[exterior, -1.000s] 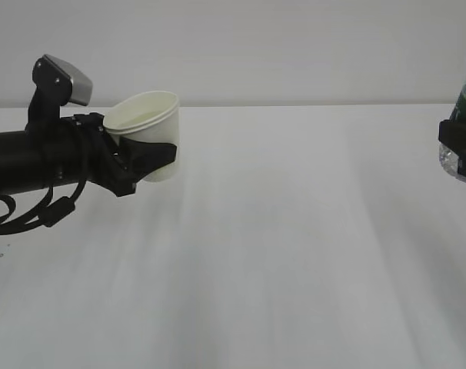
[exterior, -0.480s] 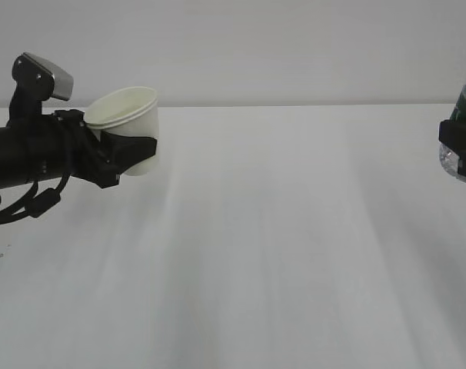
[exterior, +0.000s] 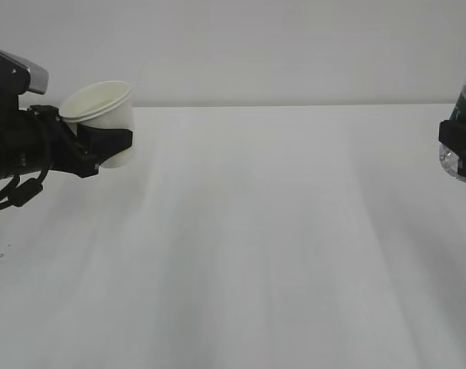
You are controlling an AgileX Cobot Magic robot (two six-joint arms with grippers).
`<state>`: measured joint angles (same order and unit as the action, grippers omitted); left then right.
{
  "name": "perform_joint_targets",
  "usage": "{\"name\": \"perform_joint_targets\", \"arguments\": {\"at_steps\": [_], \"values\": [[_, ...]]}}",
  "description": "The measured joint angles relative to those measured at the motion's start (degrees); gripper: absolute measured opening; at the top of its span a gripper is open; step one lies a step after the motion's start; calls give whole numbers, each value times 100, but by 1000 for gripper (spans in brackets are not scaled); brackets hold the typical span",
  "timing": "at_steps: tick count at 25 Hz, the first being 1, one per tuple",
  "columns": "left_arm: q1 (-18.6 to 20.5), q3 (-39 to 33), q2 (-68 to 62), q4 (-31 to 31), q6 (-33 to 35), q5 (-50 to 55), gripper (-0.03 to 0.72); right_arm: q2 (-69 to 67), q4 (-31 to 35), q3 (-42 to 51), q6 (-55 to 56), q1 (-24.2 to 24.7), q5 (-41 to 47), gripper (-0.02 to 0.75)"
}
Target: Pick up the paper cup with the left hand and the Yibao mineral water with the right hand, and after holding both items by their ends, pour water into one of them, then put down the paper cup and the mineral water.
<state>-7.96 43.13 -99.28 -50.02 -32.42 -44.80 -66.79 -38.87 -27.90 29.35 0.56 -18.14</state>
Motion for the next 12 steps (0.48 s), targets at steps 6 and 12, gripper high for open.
{"name": "perform_joint_targets", "arguments": {"at_steps": [6,12], "values": [[228,0,0,42,0,4,400,0,-9,0,0,0,0,390],[387,0,0,56,0,4,399,0,-9,0,0,0,0,390]]}}
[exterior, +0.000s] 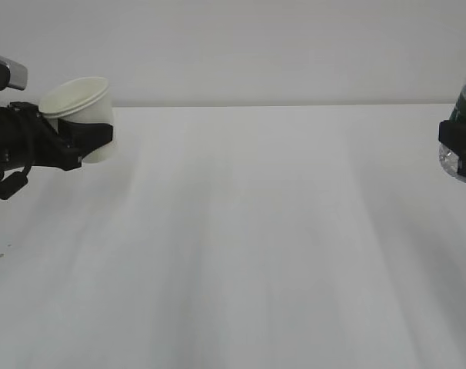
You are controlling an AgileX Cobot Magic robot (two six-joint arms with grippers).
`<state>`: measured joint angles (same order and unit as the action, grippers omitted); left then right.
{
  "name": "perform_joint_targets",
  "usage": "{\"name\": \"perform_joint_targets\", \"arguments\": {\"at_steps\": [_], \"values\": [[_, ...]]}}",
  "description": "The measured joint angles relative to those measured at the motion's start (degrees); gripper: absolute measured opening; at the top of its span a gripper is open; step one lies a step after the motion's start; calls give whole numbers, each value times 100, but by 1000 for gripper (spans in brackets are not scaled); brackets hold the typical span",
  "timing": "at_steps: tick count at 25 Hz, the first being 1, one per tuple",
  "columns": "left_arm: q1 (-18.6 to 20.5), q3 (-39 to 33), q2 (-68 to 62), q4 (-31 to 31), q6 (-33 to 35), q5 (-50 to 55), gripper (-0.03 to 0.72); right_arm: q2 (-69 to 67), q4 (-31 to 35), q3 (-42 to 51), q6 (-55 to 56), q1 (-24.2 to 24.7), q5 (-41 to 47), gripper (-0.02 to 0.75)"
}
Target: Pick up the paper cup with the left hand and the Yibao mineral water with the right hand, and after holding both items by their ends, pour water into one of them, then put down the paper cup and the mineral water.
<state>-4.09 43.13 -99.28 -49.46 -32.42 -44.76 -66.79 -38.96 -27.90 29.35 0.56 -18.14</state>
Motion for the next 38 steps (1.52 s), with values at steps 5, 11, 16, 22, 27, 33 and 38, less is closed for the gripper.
{"name": "perform_joint_targets", "arguments": {"at_steps": [5,11,16,22,27,33,38], "values": [[121,0,0,42,0,0,399,0,0,0,0,0,0,390],[295,0,0,137,0,9,399,0,0,0,0,0,0,390],[473,0,0,150,0,20,399,0,-13,0,0,0,0,390],[642,0,0,159,0,22,398,0,-69,0,0,0,0,390],[714,0,0,159,0,26,398,0,-171,0,59,0,0,390],[827,-13,0,159,0,35,398,0,-221,0,83,0,0,390],[960,-267,0,147,0,35,398,0,-221,0,83,0,0,390]]}}
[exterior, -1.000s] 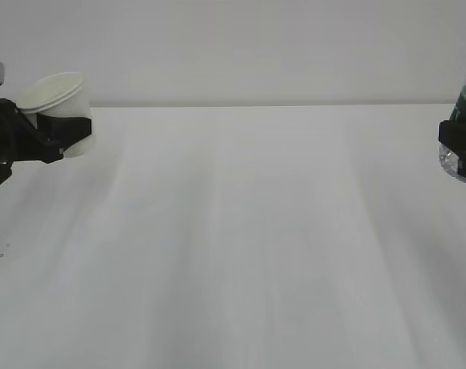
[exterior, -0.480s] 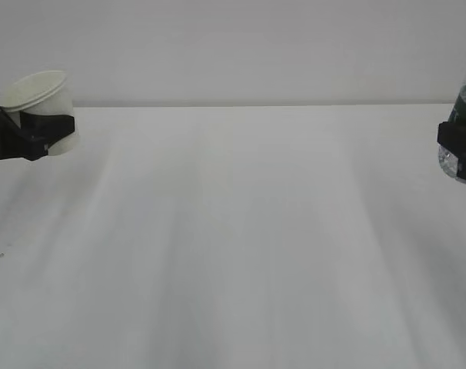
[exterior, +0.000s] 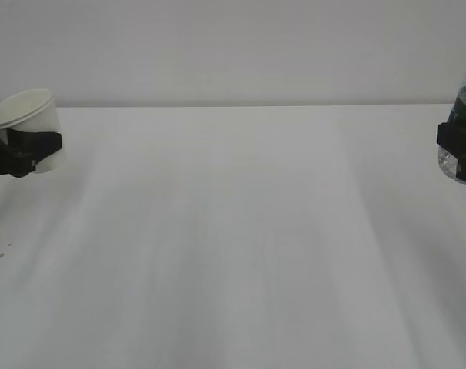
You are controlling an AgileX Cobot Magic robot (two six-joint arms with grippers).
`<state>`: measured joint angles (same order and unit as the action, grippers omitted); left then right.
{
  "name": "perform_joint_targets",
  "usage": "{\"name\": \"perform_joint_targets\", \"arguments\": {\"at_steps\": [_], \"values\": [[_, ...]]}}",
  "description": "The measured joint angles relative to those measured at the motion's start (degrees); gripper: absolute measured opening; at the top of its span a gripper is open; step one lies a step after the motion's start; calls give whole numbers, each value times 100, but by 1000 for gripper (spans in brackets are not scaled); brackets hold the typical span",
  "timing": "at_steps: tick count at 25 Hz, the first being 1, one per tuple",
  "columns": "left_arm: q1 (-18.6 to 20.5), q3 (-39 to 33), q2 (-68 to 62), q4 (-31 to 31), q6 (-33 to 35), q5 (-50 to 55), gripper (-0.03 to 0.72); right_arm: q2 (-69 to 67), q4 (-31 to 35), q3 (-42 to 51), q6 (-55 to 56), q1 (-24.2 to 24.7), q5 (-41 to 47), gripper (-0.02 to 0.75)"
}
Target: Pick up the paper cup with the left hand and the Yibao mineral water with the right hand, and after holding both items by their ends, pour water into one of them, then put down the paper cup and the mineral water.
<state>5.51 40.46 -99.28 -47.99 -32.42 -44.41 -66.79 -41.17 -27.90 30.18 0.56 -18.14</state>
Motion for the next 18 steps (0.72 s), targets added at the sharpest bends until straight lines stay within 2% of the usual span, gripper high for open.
{"name": "perform_joint_targets", "arguments": {"at_steps": [6,18], "values": [[183,-153,0,-23,0,-170,398,0,0,0,0,0,0,390],[194,-439,0,-183,0,-433,398,0,0,3,3,0,0,390]]}}
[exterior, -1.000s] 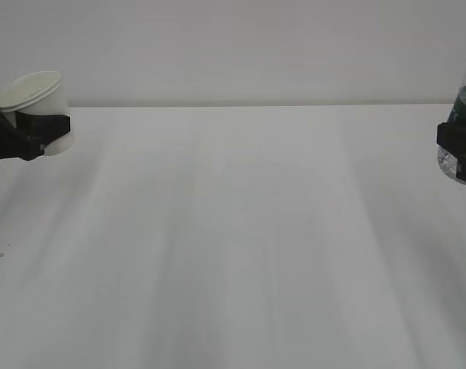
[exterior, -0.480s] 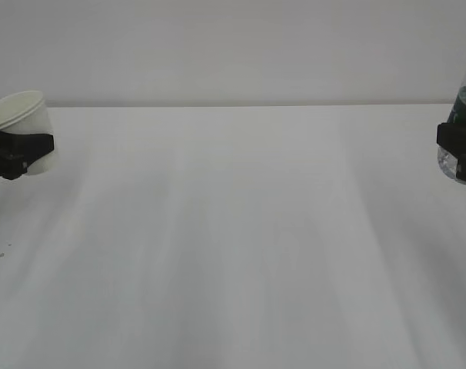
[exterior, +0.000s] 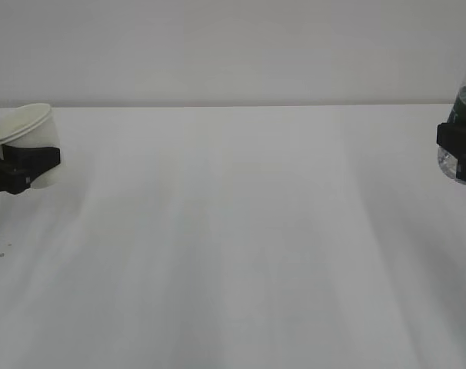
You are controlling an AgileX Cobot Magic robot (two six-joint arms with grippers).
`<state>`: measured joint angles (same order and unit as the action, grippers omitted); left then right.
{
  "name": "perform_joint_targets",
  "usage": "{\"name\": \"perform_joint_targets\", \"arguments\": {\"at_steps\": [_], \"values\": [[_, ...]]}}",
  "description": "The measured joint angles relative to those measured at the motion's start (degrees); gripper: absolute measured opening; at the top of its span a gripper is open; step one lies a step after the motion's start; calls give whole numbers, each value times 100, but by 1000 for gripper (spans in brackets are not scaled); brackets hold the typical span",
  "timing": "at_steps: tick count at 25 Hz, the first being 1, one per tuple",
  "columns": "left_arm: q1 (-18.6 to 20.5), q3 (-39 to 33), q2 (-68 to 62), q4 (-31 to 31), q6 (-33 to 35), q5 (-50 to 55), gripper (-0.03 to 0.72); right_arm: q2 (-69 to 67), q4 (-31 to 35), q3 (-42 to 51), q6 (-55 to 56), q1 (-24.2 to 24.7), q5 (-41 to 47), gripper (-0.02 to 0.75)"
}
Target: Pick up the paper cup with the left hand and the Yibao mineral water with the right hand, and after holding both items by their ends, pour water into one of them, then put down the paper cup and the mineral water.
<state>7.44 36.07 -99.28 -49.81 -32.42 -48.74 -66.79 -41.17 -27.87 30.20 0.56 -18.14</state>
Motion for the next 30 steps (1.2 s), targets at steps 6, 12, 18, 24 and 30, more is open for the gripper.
{"name": "perform_joint_targets", "arguments": {"at_steps": [6,12,18,24,30], "values": [[0,-1,0,-48,0,-12,398,0,-3,57,10,0,-11,390],[0,-1,0,-51,10,-12,398,0,-16,111,22,0,-43,390],[0,-1,0,-55,153,-12,398,0,-26,111,34,0,-132,389],[0,-1,0,65,373,-12,398,0,-26,111,34,0,-167,390],[0,-1,-101,321,711,-12,398,0,-26,111,36,0,-167,389]]}}
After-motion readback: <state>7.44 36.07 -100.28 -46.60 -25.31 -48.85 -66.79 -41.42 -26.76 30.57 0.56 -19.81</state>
